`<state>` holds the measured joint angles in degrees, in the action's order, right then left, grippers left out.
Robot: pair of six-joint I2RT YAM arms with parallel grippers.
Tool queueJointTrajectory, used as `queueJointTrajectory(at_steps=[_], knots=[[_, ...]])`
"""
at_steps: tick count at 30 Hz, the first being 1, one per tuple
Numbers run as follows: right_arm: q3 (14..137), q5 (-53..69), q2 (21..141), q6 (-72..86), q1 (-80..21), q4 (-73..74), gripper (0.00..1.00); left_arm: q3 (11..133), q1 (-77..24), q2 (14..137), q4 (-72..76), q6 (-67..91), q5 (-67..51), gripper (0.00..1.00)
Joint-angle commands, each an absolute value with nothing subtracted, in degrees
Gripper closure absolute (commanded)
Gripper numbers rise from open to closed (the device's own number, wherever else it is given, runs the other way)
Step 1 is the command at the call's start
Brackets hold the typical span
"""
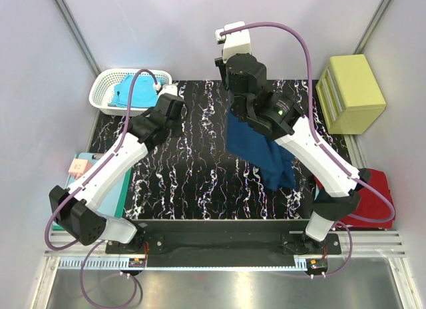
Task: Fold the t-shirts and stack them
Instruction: Flatten out the tshirt
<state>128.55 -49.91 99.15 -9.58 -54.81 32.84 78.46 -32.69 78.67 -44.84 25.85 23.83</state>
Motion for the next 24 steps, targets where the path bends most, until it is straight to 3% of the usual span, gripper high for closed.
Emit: queueJointTrajectory(at_steps=[1,7,24], knots=[[128.06,-49.83,95.36,-8.96,-54.93,29.88,1.00,82.18,-34.88,78.93,-40.00,26.90,20.39,0.71],[127.44,-50.19,95.36,-9.14,-54.76,29.79,1.00,81.22,-40.51,77.35,-36.40,25.05,22.77,0.68],[124.01,-48.52,96.94,-5.19,-52.04,32.60,1.00,76.12,-40.52,76.64,-34.54,25.22,23.82,0.66]])
